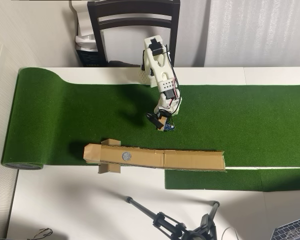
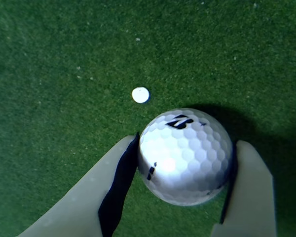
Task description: Pick up the golf ball and place it on the gray mark at the back.
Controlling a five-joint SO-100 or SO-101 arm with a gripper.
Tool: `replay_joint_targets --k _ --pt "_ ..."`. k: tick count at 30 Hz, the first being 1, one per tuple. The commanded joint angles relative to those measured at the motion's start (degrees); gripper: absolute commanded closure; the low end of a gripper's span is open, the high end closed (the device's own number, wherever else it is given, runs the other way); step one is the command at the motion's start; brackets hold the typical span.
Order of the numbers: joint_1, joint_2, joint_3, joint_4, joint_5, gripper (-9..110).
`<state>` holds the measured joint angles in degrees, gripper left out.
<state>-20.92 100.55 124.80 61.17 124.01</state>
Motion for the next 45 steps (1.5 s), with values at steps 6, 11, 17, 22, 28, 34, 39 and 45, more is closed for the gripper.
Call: replay_joint_targets --k 6,11,17,22,28,34,39,45 --pt "4.0 1.5 -14.6 0.0 -0.1 88" --pt "4.6 0.9 -26.9 5.4 -0.4 88" --pt "6.6 0.7 -41.5 11.8 -3.3 88" --pt "12.8 -0.4 -46.7 9.9 -14.2 88" --pt "20.0 -10.3 -55.1 3.5 -25.9 88" --pt "22.9 -19.4 -65.7 3.2 -30.8 88" --pt "24.9 -23.9 -71.7 3.2 -31.1 88" --pt "25.3 -25.6 -73.4 3.1 -31.2 88"
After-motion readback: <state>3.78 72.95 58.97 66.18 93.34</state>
